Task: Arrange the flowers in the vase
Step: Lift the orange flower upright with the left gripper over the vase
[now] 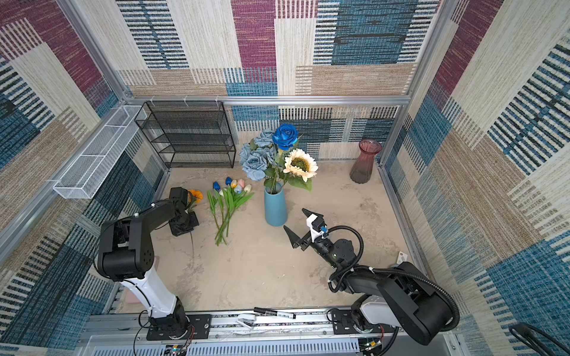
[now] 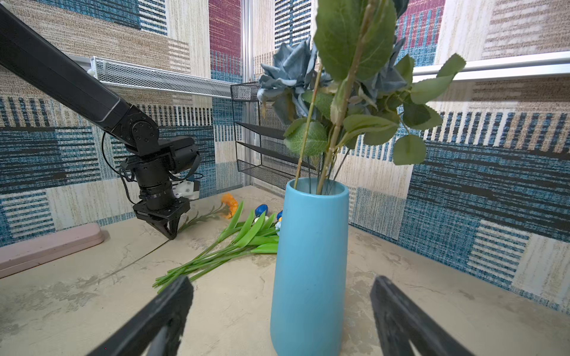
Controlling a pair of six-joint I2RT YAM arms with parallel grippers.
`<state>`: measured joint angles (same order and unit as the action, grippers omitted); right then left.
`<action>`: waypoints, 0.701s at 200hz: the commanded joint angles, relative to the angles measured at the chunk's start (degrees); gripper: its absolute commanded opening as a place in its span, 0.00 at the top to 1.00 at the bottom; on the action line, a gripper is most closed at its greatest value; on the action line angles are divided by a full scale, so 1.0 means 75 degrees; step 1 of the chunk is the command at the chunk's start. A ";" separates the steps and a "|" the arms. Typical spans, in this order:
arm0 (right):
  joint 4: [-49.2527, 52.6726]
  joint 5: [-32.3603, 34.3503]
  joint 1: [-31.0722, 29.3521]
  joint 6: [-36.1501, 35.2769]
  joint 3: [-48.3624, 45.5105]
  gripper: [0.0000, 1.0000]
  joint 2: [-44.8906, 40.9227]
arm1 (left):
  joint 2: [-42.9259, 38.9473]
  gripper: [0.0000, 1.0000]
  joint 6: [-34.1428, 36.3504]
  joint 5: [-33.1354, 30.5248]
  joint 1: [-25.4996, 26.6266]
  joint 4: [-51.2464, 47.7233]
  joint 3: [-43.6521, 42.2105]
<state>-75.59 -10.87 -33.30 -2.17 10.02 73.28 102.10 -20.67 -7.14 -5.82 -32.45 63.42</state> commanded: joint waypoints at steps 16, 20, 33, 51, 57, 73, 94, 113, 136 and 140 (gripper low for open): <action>-0.0175 0.0096 0.0008 0.0102 0.0047 0.07 -0.0007 | -0.1343 1.00 -0.0108 0.0050 0.0125 0.0529 -0.0530; -0.0175 0.0116 0.0009 0.0102 0.0047 0.06 -0.0008 | -0.1519 1.00 -0.0115 0.0049 0.0159 0.0581 -0.0599; -0.0178 0.0157 0.0004 0.0102 0.0036 0.06 -0.0013 | -0.2291 1.00 -0.0163 -0.0069 0.0295 0.0729 -0.0862; -0.0233 0.0185 0.0003 0.0114 0.0013 0.06 -0.0020 | -0.3555 1.00 -0.0244 0.0286 0.0535 0.1477 -0.1562; -0.0234 0.0205 0.0010 0.0114 0.0011 0.07 -0.0013 | -0.3973 1.00 -0.0260 0.0378 0.0654 0.1777 -0.1799; -0.0216 0.0285 0.0001 0.0103 0.0023 0.07 -0.0008 | -0.4939 1.00 0.0039 0.0499 0.1143 0.2294 -0.2130; -0.0214 0.0436 0.0005 0.0073 0.0012 0.07 -0.0035 | -0.5934 1.00 0.0582 0.0483 0.1884 0.2947 -0.2293; -0.0277 0.0467 0.0009 0.0111 -0.0045 0.07 -0.0102 | -0.6570 1.00 0.0764 0.1565 0.2192 0.4029 -0.2377; -0.0286 0.0488 0.0007 0.0114 -0.0069 0.07 -0.0143 | -0.6973 1.00 0.0935 0.3147 0.2493 0.5970 -0.2612; -0.0281 0.0494 0.0006 0.0104 -0.0070 0.07 -0.0149 | -0.6981 1.00 0.0939 0.3391 0.2552 0.6306 -0.2641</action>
<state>-75.99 -8.36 -33.30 -1.96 9.67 72.60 51.29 -16.82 3.88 11.66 -4.62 45.10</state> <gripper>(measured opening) 0.934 0.060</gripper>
